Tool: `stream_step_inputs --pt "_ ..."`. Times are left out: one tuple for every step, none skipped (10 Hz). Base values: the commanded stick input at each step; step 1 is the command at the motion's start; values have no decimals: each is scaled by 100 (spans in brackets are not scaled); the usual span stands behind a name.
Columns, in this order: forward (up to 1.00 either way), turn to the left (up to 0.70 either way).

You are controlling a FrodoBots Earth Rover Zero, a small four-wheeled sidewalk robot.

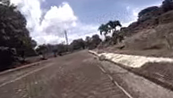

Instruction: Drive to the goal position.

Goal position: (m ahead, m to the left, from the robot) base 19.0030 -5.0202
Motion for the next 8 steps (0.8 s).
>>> stream_step_inputs --pt "70 14" --pt "70 0" --pt "70 0" --pt "70 0" --pt "70 0" --pt "70 0" --pt "70 0" --pt "70 0"
